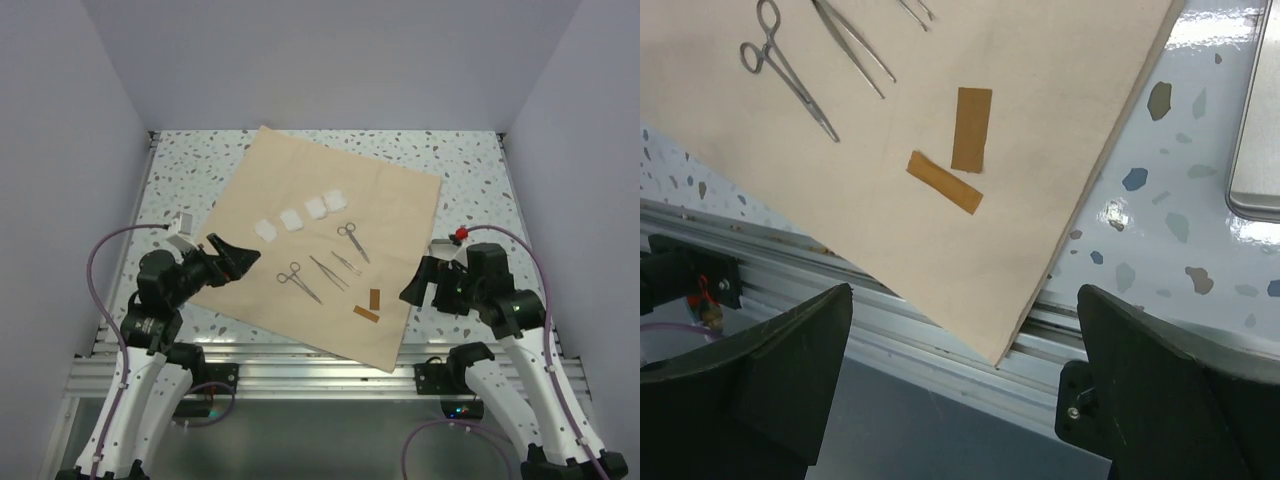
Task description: Prepare the surgical pack
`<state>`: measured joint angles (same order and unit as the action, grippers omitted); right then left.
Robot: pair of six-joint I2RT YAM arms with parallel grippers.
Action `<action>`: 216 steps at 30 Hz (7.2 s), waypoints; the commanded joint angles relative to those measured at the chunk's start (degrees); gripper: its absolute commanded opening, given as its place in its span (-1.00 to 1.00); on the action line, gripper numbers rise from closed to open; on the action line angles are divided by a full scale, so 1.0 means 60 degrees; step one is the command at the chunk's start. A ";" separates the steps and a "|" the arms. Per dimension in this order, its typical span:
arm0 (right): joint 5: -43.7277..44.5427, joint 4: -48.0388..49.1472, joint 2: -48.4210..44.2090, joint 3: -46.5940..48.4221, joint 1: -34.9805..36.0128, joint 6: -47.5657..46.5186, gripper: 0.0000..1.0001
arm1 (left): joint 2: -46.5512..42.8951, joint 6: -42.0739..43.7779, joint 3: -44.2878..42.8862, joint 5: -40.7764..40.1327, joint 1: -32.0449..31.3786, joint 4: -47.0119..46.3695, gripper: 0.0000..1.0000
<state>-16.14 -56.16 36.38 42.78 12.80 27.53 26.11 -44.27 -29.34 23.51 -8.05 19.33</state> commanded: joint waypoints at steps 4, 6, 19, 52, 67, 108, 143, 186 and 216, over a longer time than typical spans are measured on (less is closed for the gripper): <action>-0.0795 0.0293 0.0630 0.0179 0.0020 -0.0531 0.97 | 0.0364 0.0259 -0.0222 0.0360 -0.0049 0.0279 0.86; -0.0971 0.0540 0.0544 0.0120 0.0020 -0.0502 0.97 | 0.0526 0.0303 -0.0222 0.0374 -0.0064 0.0337 0.82; -0.0915 0.1375 0.1275 0.0104 0.0443 0.0010 0.97 | 0.2283 -0.0544 -0.0017 -0.1308 -0.2376 -0.0115 0.70; 0.1474 0.3824 1.0968 0.5128 0.4942 -0.2375 0.15 | 0.3222 -0.1176 0.0745 -0.1032 -0.3360 -0.1845 0.61; 0.1811 0.3691 1.2555 0.6346 0.5059 -0.3079 -0.06 | 0.3207 -0.1103 0.0921 -0.1017 -0.3360 -0.2064 0.57; -0.5908 0.7642 0.7121 0.1366 0.4488 -0.0650 -1.00 | 0.4437 -0.2363 0.2855 0.1985 -0.3403 -1.0941 0.37; 0.6295 0.1406 0.7443 0.3123 -0.0341 -0.5288 -1.00 | 0.5551 -0.1411 0.1931 0.1135 -0.3770 -0.9535 0.46; 0.3671 0.1875 0.9757 0.3152 -0.1298 -0.5497 -0.21 | 0.5097 -0.1220 0.1463 -0.0343 -0.3755 -0.6637 0.47; 0.3041 0.1480 0.7018 0.4265 0.1441 -0.1687 0.43 | 0.9371 -0.5422 -0.3910 -0.7638 -0.6684 0.1886 0.58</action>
<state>5.06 -48.73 81.80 67.79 21.26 16.71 78.11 -68.07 -46.81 -13.10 -46.98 19.62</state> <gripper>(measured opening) 0.719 0.801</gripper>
